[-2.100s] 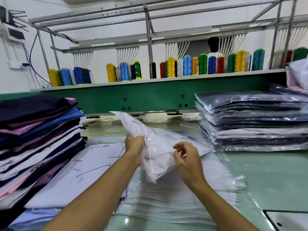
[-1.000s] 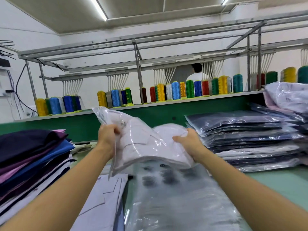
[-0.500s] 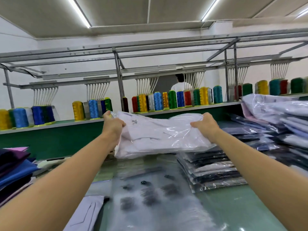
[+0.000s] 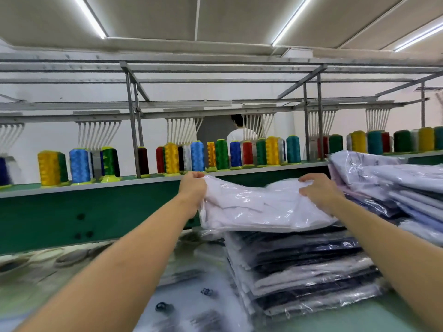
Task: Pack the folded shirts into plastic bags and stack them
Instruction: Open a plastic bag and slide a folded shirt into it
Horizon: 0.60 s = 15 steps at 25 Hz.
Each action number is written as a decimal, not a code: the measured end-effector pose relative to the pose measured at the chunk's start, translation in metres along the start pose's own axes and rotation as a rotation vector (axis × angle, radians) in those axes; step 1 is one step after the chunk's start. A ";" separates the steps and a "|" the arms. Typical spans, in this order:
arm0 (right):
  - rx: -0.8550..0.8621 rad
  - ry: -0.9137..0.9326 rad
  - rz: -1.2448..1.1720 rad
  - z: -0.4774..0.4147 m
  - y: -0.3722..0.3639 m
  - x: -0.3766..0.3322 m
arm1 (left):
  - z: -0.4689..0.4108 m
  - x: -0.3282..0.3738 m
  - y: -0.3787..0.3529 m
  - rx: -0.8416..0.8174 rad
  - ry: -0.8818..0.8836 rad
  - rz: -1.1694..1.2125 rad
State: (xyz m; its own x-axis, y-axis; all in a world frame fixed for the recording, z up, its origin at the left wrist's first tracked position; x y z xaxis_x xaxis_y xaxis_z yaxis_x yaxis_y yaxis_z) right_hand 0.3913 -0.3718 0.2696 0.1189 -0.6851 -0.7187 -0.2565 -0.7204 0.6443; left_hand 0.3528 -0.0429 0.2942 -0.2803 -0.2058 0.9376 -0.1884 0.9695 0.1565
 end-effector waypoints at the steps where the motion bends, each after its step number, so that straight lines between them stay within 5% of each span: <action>1: 0.001 -0.008 0.022 -0.010 0.002 0.007 | -0.011 -0.004 -0.010 -0.017 0.017 -0.021; 11: 0.082 -0.109 0.481 -0.096 0.010 0.062 | -0.079 -0.045 -0.076 -0.174 0.065 -0.294; 15: 0.046 -0.120 0.738 -0.109 0.000 0.071 | -0.095 -0.055 -0.087 -0.253 0.182 -0.859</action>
State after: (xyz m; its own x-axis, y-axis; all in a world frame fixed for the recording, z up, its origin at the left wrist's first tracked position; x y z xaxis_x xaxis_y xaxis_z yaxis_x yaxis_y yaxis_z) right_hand 0.5038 -0.4322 0.2475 -0.2041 -0.9705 -0.1286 -0.2692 -0.0707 0.9605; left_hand 0.4738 -0.1030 0.2582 0.0175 -0.8670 0.4980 -0.0457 0.4968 0.8666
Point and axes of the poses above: each hand's wrist, its own z-axis away from the middle knuckle, its own y-axis out of the back of the hand, x = y × z, the point moved 3 cm from there along -z, towards the middle knuckle, and after that the axes turned 14 degrees about -x, right-handed, at the moved point
